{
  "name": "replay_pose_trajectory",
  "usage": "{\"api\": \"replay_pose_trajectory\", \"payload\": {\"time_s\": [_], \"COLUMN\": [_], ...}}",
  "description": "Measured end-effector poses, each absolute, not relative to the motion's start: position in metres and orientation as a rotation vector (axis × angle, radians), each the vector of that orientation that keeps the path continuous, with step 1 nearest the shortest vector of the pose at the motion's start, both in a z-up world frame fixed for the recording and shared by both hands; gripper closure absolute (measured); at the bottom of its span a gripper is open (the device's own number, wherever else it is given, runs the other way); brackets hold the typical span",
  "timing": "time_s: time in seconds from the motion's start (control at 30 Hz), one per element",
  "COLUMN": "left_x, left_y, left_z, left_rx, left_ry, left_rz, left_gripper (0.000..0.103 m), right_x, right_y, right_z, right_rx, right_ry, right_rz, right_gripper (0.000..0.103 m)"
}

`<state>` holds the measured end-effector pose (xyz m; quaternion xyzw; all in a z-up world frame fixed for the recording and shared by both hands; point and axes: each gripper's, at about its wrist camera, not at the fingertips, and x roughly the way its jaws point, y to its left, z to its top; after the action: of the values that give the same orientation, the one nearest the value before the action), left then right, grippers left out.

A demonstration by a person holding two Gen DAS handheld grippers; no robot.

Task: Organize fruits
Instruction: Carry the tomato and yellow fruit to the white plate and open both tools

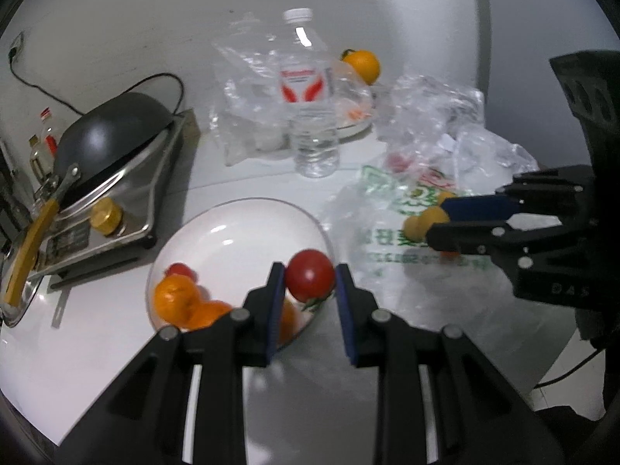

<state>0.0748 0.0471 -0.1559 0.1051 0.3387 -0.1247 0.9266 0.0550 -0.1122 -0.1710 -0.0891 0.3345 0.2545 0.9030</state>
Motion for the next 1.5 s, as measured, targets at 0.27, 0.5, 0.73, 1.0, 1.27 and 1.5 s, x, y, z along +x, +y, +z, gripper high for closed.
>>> {"api": "replay_pose_trajectory", "payload": {"time_s": [0.27,0.5,0.73,1.0,1.27,1.5], "left_x": [0.092,0.117,0.146,0.173,0.188,0.192], "left_y": [0.075,0.091,0.108,0.122,0.127,0.133], "left_z": [-0.163,-0.169,-0.174,-0.186,-0.201,-0.204], "left_rx": [0.203,0.218,0.201,0.188,0.186,0.155], "left_ry": [0.697,0.702,0.703,0.743,0.788,0.799], "left_rz": [-0.208,-0.173,-0.139,-0.108,-0.088,-0.11], "left_gripper": [0.076,0.076,0.076,0.076,0.075,0.073], "right_x": [0.067,0.086,0.113,0.15,0.186,0.197], "right_y": [-0.087,-0.062,-0.043,-0.013,0.013,0.021], "right_z": [-0.166,-0.167,-0.167,-0.17,-0.191,-0.203], "right_rx": [-0.207,-0.215,-0.229,-0.186,-0.158,-0.143], "right_ry": [0.692,0.703,0.704,0.728,0.812,0.847], "right_rz": [0.545,0.584,0.61,0.635,0.623,0.63], "right_gripper": [0.075,0.075,0.075,0.075,0.075,0.075]}}
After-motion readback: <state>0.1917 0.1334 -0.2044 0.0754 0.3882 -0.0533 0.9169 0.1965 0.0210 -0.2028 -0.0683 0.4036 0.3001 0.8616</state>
